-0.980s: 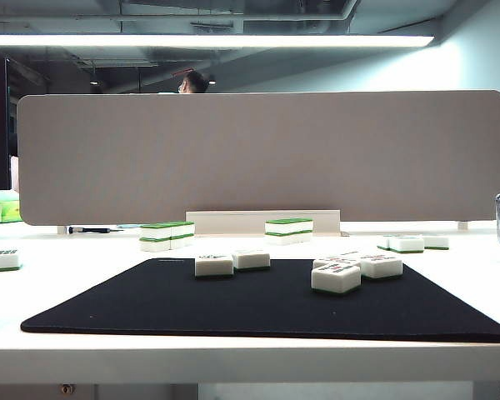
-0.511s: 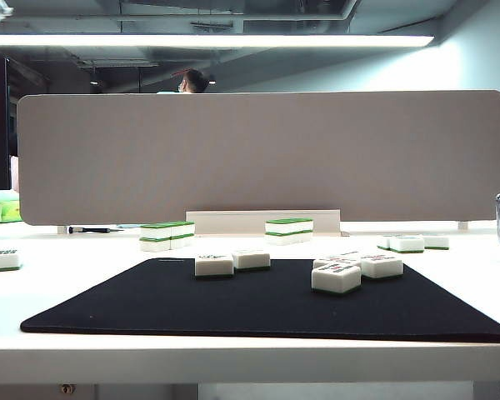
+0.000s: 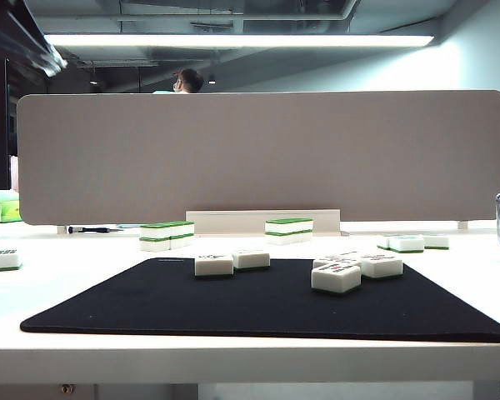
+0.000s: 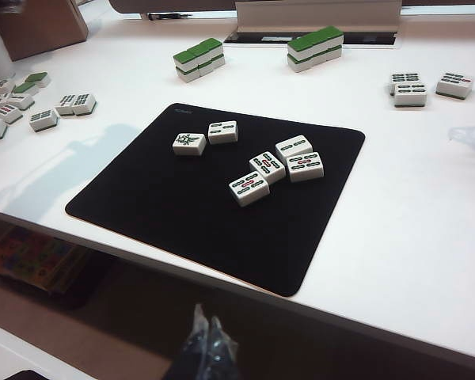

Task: Align six mahjong tiles in a row on the table.

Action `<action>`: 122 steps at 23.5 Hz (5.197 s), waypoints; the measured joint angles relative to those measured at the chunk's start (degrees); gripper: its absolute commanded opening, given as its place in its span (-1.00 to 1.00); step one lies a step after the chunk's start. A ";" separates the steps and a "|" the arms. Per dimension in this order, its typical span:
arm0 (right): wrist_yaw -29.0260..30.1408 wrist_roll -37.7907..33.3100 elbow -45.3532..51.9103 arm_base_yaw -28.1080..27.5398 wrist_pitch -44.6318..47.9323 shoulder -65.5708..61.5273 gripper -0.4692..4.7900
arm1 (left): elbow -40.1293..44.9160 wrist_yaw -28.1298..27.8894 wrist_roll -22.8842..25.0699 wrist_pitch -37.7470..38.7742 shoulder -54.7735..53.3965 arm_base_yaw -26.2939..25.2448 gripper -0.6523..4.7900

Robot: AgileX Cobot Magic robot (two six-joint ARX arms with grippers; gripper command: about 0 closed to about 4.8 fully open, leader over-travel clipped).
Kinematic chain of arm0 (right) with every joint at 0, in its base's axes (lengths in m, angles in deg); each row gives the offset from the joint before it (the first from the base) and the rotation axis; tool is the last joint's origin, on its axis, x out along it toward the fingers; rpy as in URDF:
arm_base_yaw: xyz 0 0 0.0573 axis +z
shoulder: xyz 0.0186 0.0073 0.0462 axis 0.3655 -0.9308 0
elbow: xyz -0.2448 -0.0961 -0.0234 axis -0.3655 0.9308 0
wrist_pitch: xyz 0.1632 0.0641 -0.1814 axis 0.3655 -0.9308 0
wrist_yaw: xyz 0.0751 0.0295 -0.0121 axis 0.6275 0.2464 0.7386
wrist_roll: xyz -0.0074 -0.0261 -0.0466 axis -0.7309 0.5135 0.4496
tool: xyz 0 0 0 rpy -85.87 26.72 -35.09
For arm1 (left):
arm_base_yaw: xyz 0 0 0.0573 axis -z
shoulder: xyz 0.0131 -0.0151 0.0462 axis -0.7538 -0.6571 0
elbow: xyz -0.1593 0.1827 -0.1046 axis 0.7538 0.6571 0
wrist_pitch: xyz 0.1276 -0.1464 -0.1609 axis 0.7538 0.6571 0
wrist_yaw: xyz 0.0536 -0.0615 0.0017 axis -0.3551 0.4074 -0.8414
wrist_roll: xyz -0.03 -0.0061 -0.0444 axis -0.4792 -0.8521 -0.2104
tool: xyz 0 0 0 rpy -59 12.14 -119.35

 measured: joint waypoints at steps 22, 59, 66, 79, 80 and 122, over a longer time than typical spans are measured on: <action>-0.04 0.00 0.00 -0.02 -0.31 0.00 -0.82 | -24.52 -12.87 3.89 15.52 -24.00 15.65 -0.66; -0.07 0.00 0.04 -0.02 -0.35 0.00 -0.82 | -35.28 -22.21 -16.52 30.49 -47.19 27.34 0.36; -0.04 0.00 0.07 -0.02 -0.37 0.00 -0.83 | -35.28 -23.28 -16.79 28.96 -50.42 27.69 0.36; -0.07 0.00 0.09 -0.02 -0.39 0.00 -0.83 | -35.28 -27.52 -16.68 25.57 -52.15 31.15 0.36; -0.04 0.00 0.09 -0.04 -0.39 0.00 -0.83 | -35.28 -28.24 -16.68 25.44 -52.19 31.19 0.35; -0.09 0.00 0.09 -0.02 -0.39 0.00 -0.83 | -35.36 -17.25 70.97 33.73 -50.64 28.76 0.39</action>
